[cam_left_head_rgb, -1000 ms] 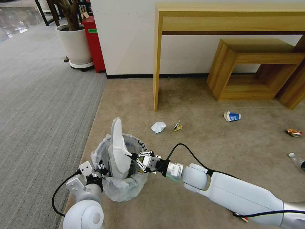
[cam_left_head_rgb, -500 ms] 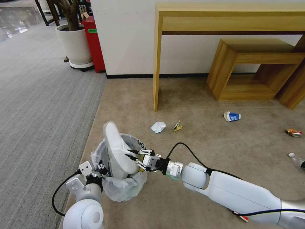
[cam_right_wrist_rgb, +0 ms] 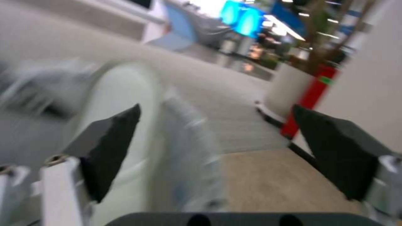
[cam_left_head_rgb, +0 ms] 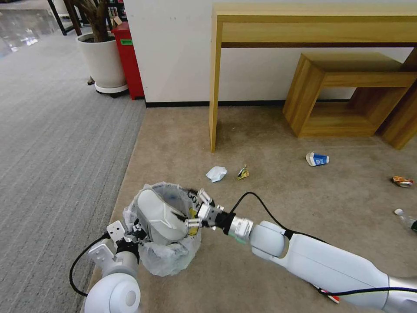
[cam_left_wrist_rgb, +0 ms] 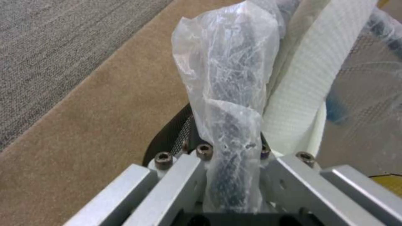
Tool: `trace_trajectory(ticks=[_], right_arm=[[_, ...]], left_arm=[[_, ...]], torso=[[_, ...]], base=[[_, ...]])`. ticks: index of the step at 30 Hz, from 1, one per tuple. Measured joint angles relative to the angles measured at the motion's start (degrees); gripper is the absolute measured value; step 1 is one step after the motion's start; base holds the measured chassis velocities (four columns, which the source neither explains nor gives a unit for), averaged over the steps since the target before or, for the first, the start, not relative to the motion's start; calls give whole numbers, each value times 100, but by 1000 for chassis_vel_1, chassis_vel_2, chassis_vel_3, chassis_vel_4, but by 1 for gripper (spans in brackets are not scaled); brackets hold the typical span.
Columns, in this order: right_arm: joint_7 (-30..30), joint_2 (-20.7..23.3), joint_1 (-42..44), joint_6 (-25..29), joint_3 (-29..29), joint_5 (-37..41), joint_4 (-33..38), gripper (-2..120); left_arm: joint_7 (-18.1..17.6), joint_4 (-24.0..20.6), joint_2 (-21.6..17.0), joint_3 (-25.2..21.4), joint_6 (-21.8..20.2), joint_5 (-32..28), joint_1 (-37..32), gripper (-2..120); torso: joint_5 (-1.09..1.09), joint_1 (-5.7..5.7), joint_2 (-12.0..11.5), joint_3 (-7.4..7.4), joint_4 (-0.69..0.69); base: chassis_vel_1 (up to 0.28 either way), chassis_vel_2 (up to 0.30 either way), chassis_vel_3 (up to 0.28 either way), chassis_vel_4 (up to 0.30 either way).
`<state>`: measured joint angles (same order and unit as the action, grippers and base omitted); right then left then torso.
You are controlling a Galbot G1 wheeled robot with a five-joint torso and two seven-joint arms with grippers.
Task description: Pick up the trash bin and place the garbage on the floor into it.
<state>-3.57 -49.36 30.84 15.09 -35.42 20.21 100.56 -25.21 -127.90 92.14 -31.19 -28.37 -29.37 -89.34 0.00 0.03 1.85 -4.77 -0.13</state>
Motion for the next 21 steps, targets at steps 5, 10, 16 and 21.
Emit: trace_trajectory(ticks=[5, 10, 16, 21], right_arm=[[-319, 32, 246, -199, 727, 646, 295, 100], [-788, 32, 705, -573, 1829, 1236, 542, 100], [-1596, 58, 1265, -1105, 3004, 1712, 699, 100], [-2004, 47, 1490, -1352, 3462, 1926, 733, 100]], left_arm=[[50, 14, 0, -44, 0, 72, -20, 1], [187, 46, 0, -73, -10, 211, -43, 1], [415, 105, 0, -135, 87, 441, -94, 1], [512, 106, 0, -191, 133, 599, -148, 1]], torso=[[0, 0, 0, 1, 0], [0, 0, 0, 1, 0], [1, 0, 0, 1, 0], [1, 0, 0, 0, -1]], base=[[0, 0, 0, 0], [0, 0, 0, 0], [0, 0, 0, 0], [0, 0, 0, 0]])
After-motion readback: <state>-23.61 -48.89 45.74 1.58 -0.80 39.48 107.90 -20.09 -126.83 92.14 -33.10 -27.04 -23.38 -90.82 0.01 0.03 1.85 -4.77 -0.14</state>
